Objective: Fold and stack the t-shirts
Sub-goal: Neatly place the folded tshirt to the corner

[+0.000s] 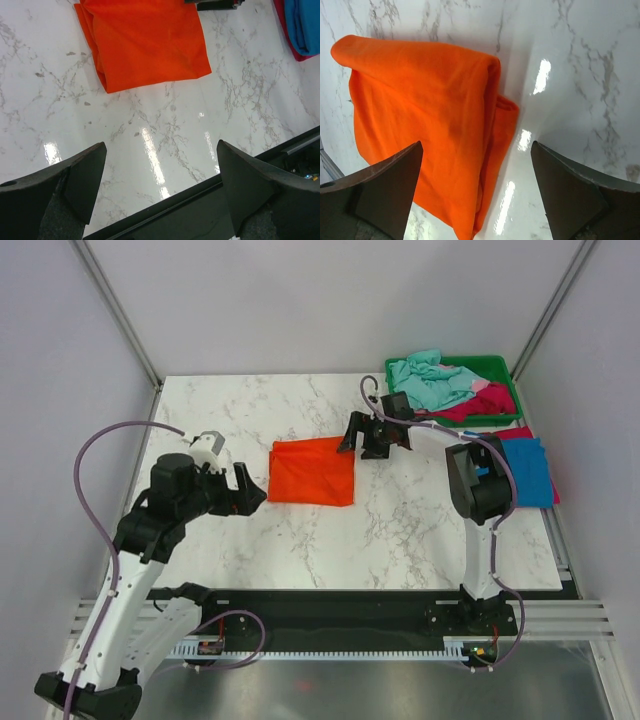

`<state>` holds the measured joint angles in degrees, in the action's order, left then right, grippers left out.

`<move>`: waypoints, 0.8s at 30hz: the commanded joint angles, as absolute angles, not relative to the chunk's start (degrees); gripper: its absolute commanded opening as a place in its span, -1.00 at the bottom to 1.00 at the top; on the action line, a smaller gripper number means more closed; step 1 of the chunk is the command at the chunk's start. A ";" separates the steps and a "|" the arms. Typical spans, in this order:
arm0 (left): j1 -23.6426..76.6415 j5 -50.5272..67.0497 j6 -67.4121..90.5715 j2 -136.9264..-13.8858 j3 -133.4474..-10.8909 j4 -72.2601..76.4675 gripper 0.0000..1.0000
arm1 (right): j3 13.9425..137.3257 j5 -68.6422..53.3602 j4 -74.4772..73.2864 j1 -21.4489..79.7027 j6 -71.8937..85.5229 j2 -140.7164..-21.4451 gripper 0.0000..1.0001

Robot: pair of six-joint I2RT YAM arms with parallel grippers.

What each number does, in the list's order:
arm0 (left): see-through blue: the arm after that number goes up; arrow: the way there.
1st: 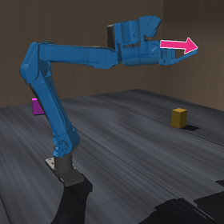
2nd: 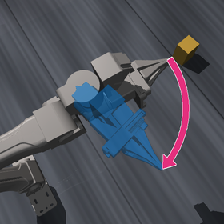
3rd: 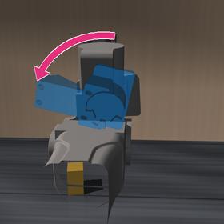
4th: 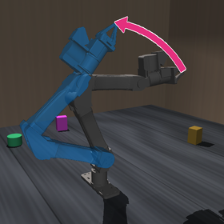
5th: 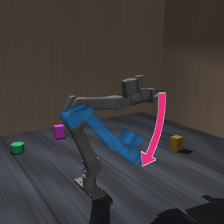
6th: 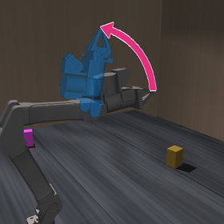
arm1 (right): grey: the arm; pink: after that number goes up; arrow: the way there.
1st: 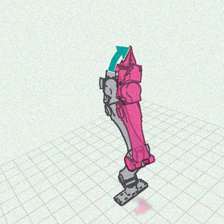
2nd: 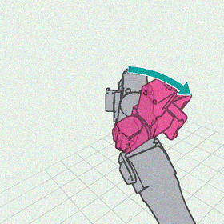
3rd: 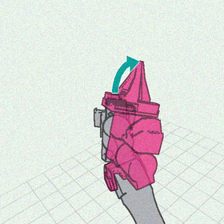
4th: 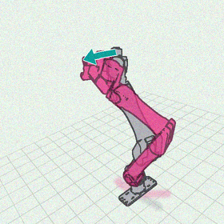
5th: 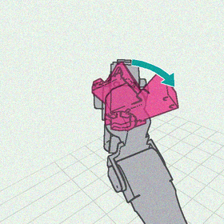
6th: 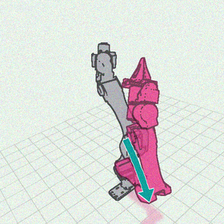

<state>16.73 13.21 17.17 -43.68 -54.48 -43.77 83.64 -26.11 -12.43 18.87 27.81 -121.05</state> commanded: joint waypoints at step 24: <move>16.79 5.27 16.35 -28.30 -45.00 -35.86 0.99 | 73.48 -33.50 -2.60 18.02 29.64 -117.44 -1.00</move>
